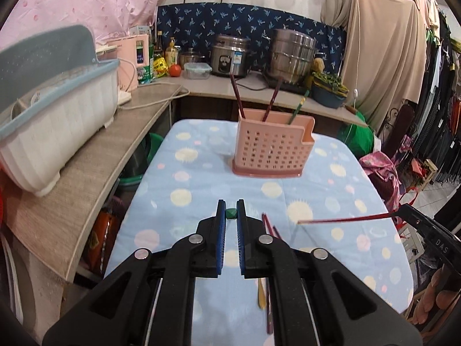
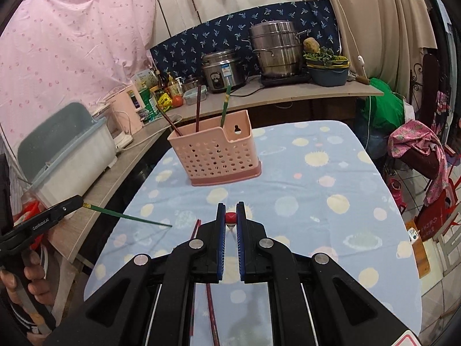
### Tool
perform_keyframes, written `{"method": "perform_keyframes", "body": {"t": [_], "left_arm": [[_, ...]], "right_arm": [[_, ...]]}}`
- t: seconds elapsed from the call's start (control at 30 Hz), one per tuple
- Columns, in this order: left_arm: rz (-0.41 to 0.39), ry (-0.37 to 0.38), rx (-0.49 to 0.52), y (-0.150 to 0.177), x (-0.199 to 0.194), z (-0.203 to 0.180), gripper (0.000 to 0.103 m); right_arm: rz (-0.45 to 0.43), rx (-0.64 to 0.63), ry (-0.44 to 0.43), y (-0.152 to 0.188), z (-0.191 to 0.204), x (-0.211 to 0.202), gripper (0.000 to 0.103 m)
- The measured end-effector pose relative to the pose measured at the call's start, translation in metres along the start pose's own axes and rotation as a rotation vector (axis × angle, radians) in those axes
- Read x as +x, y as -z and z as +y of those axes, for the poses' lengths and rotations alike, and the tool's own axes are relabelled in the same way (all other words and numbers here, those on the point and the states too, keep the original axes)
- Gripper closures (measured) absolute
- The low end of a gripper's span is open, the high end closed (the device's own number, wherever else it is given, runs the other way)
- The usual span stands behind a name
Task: Organize utensils
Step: 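Lift both chopsticks and carry them over the pink holder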
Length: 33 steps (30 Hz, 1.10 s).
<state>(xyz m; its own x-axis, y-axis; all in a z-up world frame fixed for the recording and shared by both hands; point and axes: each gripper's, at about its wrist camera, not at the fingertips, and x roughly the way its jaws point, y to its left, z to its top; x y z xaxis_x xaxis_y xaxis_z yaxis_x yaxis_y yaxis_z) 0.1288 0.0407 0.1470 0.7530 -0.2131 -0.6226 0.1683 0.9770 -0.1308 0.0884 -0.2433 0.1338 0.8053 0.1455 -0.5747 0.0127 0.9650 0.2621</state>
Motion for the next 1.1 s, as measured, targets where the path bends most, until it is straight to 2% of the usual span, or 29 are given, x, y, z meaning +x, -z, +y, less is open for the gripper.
{"method": "perform_keyframes", "body": {"t": [0.53, 0.67, 0.83, 0.97, 1.1], "left_arm": [[-0.138, 0.058, -0.031, -0.115, 0.009, -0.006, 0.096], [-0.198, 0.079, -0.039, -0.153, 0.008, -0.013, 0.096], [-0.32, 0.098, -0.045, -0.199, 0.006, -0.022, 0.096], [-0.376, 0.077, -0.044, -0.225, 0.019, -0.027, 0.096], [-0.376, 0.062, -0.056, -0.241, 0.046, -0.026, 0.096]], "right_arm": [[-0.162, -0.025, -0.083, -0.11, 0.016, 0.015, 0.096], [-0.237, -0.028, -0.094, -0.149, 0.023, 0.02, 0.096], [-0.324, -0.028, -0.099, -0.194, 0.031, 0.032, 0.096], [-0.35, -0.022, -0.098, -0.217, 0.037, 0.052, 0.096], [-0.358, -0.008, -0.1, -0.231, 0.038, 0.075, 0.096]]}}
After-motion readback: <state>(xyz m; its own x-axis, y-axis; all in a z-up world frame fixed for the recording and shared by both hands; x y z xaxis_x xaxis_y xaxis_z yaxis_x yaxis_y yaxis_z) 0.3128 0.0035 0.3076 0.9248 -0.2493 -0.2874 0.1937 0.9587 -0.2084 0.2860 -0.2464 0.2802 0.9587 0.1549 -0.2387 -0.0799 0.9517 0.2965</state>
